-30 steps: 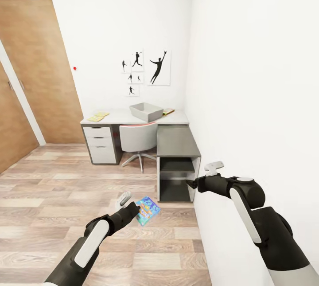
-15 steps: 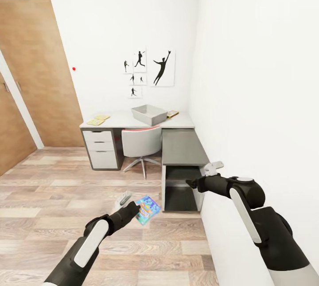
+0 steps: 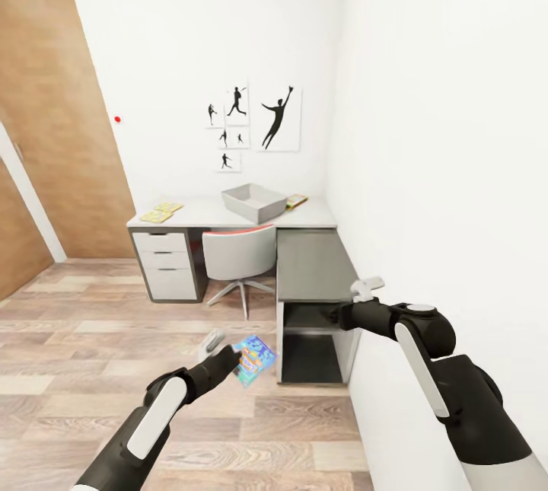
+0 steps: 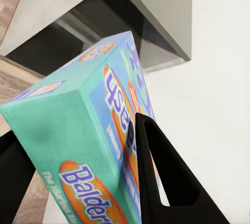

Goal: Put all the toys in the child's room - the three board games (two on the bed and one on the table), the two jigsaw puzzles on the table, and the tennis ball on the table - inside the toy box on the table in the child's room.

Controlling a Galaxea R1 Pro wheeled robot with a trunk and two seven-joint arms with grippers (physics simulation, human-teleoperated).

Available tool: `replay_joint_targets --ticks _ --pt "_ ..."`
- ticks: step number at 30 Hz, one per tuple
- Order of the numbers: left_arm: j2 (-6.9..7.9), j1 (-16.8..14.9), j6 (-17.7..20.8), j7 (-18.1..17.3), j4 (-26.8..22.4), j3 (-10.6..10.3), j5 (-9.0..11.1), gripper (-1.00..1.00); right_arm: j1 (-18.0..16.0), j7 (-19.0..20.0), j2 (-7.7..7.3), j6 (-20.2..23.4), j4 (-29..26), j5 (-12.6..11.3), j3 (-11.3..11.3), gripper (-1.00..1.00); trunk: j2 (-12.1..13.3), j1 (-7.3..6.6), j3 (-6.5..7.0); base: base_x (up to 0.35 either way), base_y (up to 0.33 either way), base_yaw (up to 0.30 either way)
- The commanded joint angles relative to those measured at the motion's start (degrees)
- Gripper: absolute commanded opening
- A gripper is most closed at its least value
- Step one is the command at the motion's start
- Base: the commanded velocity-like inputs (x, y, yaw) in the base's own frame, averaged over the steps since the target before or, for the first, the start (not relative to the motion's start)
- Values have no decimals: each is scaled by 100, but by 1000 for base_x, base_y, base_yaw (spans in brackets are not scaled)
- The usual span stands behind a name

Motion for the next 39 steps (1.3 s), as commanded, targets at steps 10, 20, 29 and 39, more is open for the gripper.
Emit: replay_joint_targets --ticks 10,20,29,39 --pt "5 -5 5 49 -12 -4 71 -100 -7 14 -5 -201 -5 0 80 100 -13 7 -13 342 -59 0" --pt "10 -6 5 49 -12 -3 71 -100 -6 7 -4 -202 -5 -1 60 100 -13 7 -13 342 -2 21" --pt "13 -5 5 49 -12 -3 71 -100 -7 2 -4 -208 -5 0 26 100 -13 7 -13 342 0 105" --pt "13 -5 5 41 -29 -11 71 -100 -6 2 -4 -218 -5 2 42 100 -13 7 -13 252 0 155"
